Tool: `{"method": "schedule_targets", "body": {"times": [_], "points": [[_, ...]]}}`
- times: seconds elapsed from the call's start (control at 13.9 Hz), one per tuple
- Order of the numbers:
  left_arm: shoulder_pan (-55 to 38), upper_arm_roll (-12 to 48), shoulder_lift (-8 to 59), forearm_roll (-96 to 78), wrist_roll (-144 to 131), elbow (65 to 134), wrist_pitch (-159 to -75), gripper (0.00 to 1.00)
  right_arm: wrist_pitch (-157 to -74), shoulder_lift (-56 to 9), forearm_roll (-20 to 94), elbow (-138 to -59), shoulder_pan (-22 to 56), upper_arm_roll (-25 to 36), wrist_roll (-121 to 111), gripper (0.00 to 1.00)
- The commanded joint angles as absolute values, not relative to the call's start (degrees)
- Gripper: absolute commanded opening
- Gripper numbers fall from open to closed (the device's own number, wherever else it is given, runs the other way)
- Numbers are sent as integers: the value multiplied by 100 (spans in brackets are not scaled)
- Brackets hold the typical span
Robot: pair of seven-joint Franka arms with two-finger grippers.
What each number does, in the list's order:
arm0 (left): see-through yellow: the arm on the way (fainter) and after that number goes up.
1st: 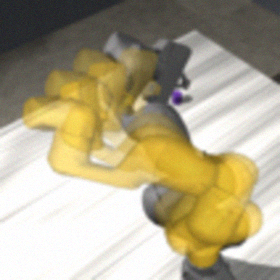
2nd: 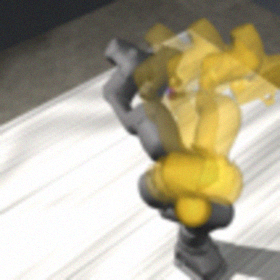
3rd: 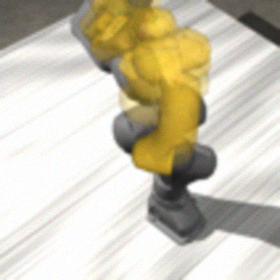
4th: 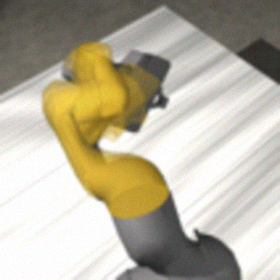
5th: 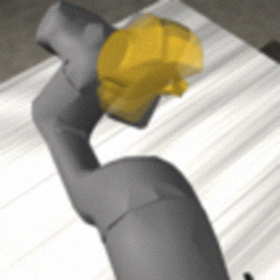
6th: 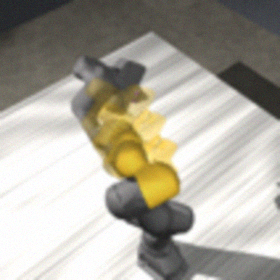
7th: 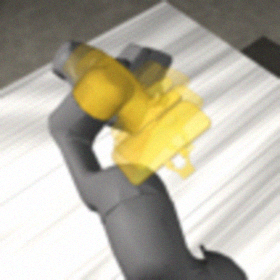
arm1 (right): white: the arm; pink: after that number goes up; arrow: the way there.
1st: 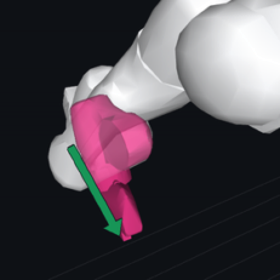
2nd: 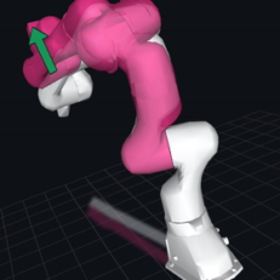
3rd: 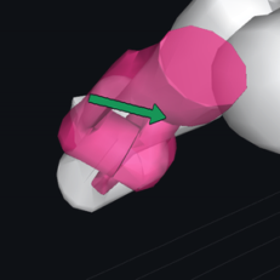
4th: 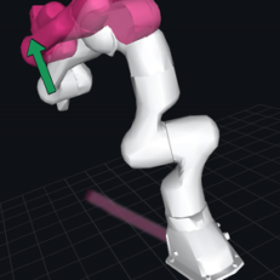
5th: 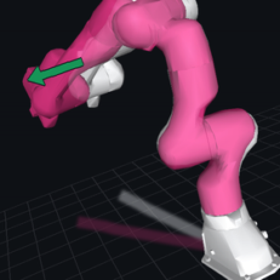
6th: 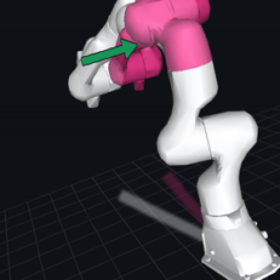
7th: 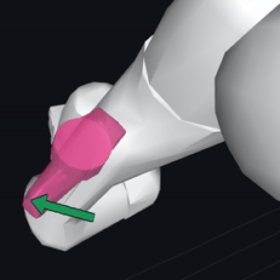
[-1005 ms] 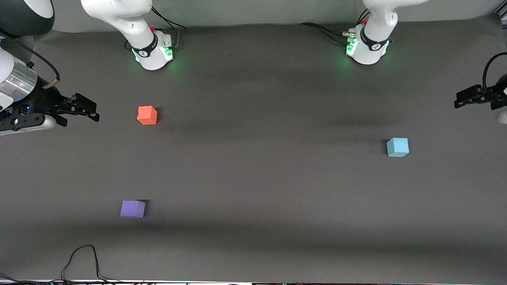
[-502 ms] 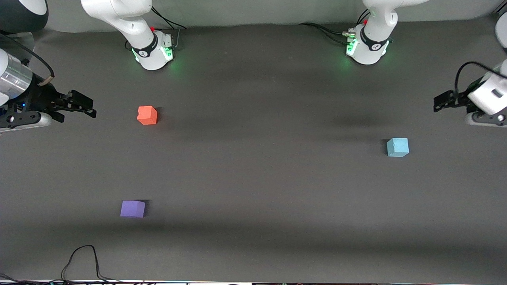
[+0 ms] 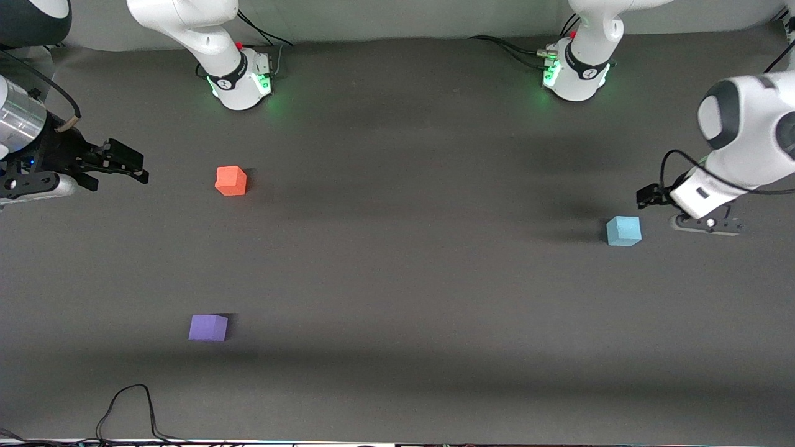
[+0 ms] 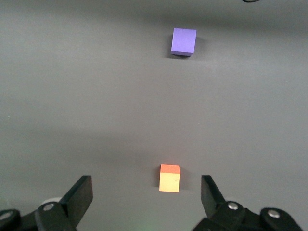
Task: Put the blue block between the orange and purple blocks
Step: 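Close the left gripper on the light blue block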
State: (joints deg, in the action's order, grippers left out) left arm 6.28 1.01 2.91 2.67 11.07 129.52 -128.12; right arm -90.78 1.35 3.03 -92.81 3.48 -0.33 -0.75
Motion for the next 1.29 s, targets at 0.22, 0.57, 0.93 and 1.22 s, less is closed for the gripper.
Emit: {"method": "schedule_targets", "body": {"times": [0.22, 0.57, 0.93, 1.22], "points": [[580, 88, 1220, 308, 1063, 13078, -13894, 100, -8868, 114, 404, -9158, 387, -26, -141, 100], [598, 88, 1687, 308, 1063, 13315, -14625, 100, -8877, 105, 413, -9158, 387, -18, -184, 100], [615, 88, 1723, 308, 1063, 13298, -14502, 40, -8868, 114, 413, -9167, 378, -9, -308, 100], [624, 62, 1461, 308, 1090, 12686, -13497, 40, -8868, 114, 413, -9158, 378, -9, -308, 100]]}}
